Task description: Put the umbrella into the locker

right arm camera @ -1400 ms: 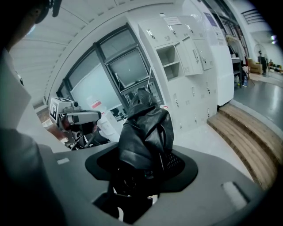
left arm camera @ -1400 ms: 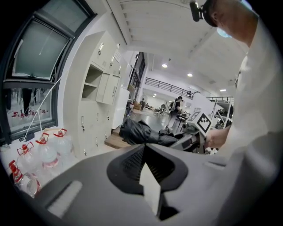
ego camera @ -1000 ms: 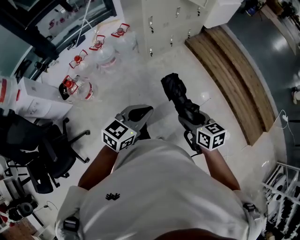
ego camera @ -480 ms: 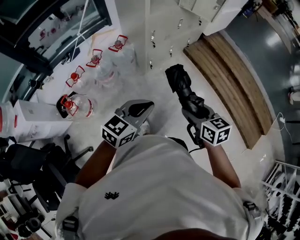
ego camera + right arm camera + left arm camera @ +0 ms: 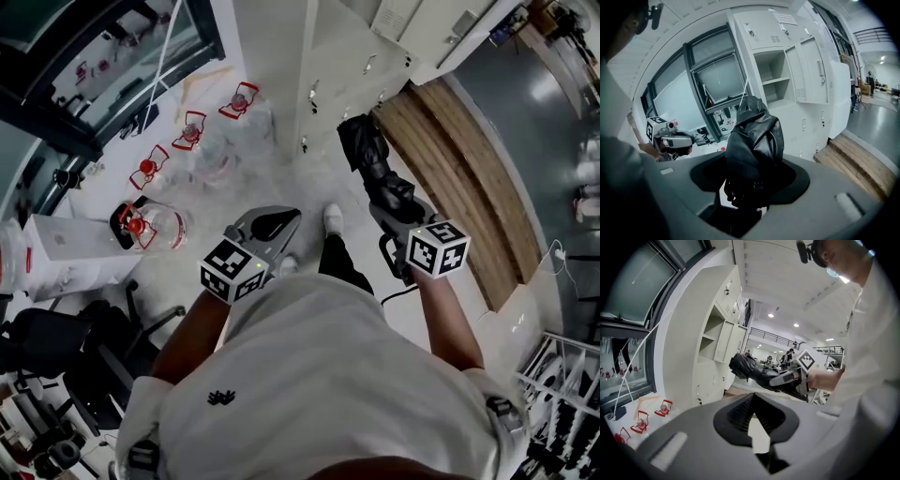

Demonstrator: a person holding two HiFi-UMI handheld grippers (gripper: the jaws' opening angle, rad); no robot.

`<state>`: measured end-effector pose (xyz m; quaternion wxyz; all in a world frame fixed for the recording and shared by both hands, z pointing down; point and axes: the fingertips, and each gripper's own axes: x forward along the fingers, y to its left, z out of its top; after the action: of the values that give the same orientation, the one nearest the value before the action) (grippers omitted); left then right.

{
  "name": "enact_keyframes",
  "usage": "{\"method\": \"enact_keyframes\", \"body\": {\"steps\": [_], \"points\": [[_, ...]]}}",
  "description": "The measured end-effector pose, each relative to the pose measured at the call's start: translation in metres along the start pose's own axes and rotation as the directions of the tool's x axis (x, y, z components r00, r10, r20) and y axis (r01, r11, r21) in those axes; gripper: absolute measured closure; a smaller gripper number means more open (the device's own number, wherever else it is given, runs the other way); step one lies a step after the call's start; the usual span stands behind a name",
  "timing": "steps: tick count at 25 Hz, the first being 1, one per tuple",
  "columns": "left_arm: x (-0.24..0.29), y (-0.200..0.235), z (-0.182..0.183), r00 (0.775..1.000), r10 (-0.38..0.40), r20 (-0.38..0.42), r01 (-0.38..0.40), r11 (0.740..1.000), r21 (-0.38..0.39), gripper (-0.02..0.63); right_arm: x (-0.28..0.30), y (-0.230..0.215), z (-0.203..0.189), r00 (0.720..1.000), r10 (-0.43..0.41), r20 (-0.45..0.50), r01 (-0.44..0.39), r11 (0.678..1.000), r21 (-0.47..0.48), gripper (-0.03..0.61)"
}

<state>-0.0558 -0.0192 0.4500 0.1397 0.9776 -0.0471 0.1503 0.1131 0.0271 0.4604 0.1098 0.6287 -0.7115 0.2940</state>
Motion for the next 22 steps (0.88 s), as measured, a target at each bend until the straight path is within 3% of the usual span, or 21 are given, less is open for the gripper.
{"method": "enact_keyframes", "body": {"steps": [22], "points": [[0.110, 0.125, 0.091, 0.979, 0.201, 0.026, -0.200, 0.979, -0.041, 0.558, 0.168, -0.152, 0.165, 0.990, 0.113, -0.087, -0.126, 0.979, -0.158, 0.336]]}}
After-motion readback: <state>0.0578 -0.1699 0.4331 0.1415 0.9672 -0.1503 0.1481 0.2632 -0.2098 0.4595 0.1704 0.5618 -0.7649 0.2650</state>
